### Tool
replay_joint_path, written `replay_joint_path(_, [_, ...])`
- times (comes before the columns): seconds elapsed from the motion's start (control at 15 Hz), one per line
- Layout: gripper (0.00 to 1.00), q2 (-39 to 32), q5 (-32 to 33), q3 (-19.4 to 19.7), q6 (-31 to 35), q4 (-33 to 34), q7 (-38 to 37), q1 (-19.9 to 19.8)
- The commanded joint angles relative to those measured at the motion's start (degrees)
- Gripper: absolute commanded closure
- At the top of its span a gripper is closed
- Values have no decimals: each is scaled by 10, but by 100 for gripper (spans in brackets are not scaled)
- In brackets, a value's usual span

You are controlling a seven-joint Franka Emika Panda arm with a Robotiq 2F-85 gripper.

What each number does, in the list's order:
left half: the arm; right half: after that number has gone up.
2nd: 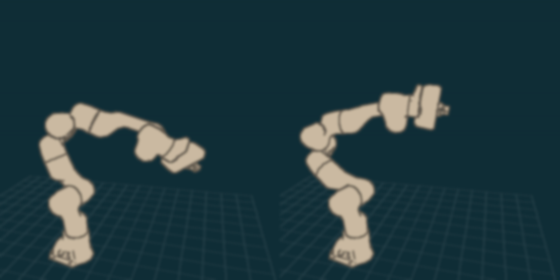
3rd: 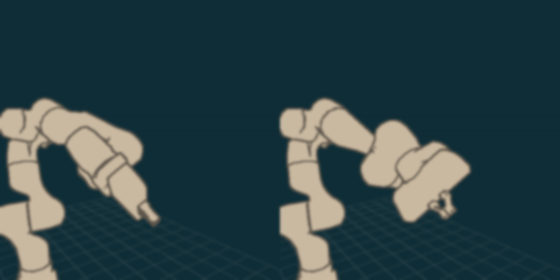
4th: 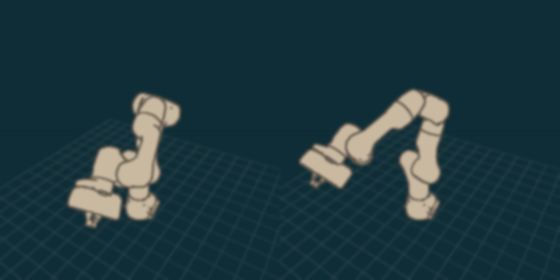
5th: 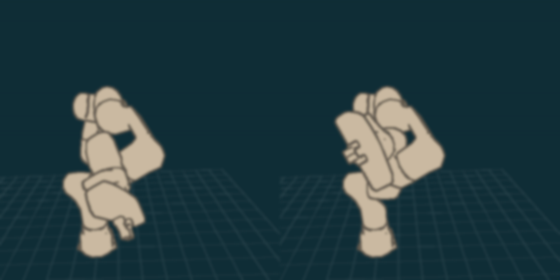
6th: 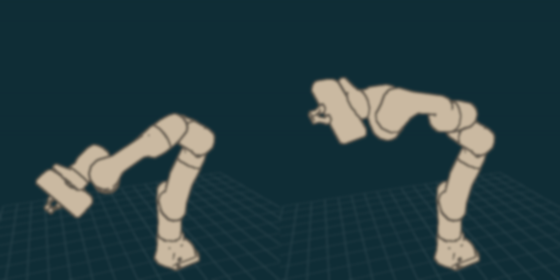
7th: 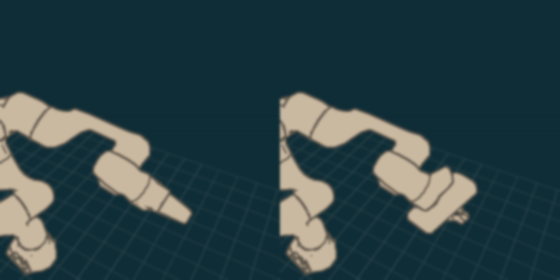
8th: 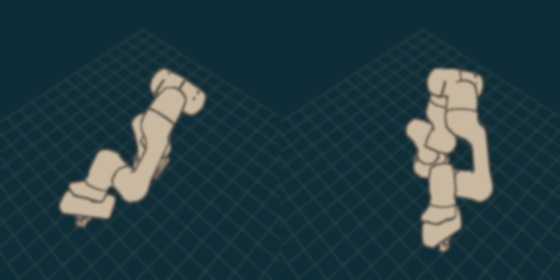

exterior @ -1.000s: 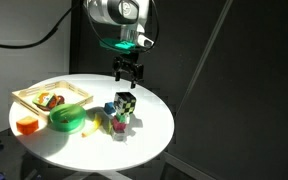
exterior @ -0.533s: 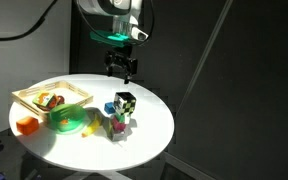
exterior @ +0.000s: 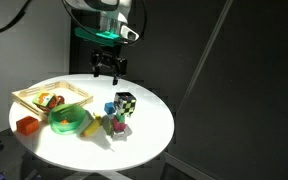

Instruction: Put the black soft cube on the green block

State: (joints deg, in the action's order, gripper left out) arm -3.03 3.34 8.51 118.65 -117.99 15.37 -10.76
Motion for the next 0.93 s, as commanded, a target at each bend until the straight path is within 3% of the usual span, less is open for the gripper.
replay_joint_path(0.0, [0, 51, 12, 1, 1, -57, 24, 6])
replay_joint_path(0.87, [0, 179, 54, -6, 19, -199, -61, 20])
